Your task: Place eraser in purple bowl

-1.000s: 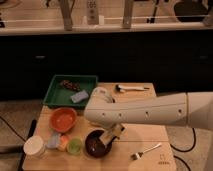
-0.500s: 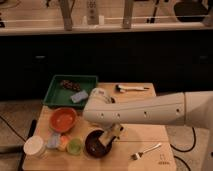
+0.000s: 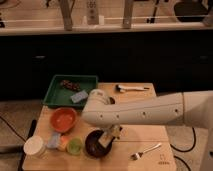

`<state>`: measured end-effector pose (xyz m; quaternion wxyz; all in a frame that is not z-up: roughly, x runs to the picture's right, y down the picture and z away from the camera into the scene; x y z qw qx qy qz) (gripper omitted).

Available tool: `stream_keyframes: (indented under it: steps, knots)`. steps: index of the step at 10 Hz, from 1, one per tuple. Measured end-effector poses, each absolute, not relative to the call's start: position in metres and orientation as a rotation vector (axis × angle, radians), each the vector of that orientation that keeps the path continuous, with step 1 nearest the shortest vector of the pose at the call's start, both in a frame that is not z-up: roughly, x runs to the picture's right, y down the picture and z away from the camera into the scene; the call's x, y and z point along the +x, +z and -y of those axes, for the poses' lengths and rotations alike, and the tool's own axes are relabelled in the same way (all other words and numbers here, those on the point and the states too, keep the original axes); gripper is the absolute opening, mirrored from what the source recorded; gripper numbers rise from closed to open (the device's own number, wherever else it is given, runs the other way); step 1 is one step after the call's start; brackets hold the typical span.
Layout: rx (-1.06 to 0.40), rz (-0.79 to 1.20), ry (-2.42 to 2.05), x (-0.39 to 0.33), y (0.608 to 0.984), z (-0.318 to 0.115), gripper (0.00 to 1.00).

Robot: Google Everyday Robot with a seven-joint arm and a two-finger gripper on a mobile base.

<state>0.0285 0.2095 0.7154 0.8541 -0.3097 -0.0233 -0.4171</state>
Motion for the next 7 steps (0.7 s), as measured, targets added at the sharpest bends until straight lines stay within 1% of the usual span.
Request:
stream_keyframes:
  steps: [2, 7]
  knots:
    - [-0.65, 0.054, -0.89, 0.0284, 0.7154, -0.2104, 0.25]
    - [-0.646, 0.075, -0.938, 0.0262, 0.717, -0.2117, 0.26]
